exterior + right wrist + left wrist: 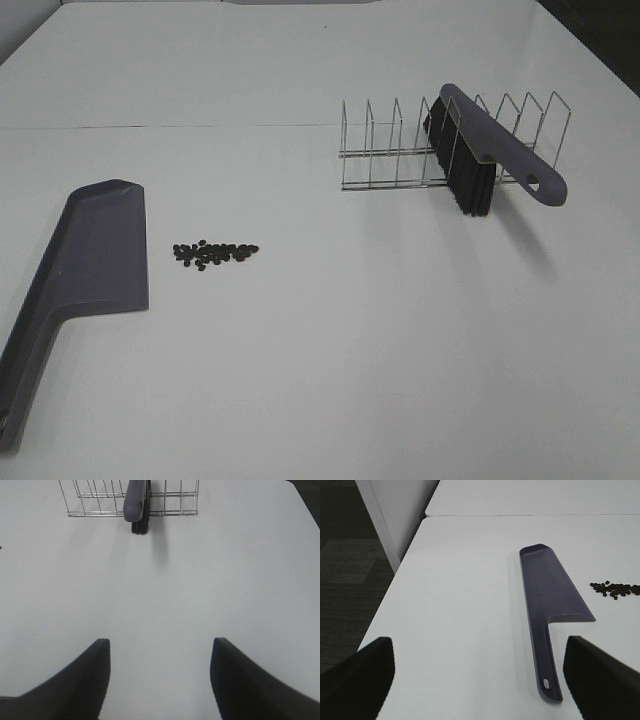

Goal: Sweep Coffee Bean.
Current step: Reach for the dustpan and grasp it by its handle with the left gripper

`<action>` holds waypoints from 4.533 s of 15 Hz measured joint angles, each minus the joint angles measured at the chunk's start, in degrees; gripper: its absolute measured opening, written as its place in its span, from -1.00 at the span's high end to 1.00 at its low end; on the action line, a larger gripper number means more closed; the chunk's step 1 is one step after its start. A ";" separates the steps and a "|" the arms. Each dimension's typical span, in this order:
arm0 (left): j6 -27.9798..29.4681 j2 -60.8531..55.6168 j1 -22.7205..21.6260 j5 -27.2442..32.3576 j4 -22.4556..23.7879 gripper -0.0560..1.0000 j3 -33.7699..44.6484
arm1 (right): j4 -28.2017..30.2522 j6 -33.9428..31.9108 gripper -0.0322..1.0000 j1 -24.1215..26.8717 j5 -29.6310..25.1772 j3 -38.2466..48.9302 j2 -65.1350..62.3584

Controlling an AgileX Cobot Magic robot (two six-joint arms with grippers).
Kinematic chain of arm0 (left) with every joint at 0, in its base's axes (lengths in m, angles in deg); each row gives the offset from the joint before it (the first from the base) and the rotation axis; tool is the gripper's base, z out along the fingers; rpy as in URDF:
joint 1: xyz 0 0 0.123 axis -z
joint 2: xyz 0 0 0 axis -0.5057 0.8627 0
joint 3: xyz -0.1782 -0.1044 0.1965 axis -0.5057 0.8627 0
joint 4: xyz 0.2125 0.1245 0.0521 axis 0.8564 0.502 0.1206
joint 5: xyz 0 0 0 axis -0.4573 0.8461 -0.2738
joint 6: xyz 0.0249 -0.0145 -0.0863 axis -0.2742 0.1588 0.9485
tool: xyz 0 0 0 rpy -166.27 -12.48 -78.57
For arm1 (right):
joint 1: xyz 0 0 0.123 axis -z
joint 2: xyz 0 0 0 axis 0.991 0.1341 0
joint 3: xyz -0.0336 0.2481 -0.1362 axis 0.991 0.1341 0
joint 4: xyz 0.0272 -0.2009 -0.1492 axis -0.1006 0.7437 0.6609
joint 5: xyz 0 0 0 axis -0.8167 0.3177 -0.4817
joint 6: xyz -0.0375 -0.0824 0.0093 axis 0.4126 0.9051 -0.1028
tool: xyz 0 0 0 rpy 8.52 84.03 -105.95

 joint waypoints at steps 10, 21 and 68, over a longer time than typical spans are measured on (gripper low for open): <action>0.00 0.00 0.00 0.00 0.00 -0.70 0.00 | 0.00 0.00 -0.01 0.00 0.00 0.00 0.00; 0.00 0.00 0.00 0.00 0.00 -0.69 0.00 | 0.34 0.00 -0.58 0.00 0.00 0.00 0.00; 8.02 90.81 14.09 -10.83 -7.96 -0.65 -24.81 | 4.47 -1.60 -0.59 0.00 0.00 0.00 0.00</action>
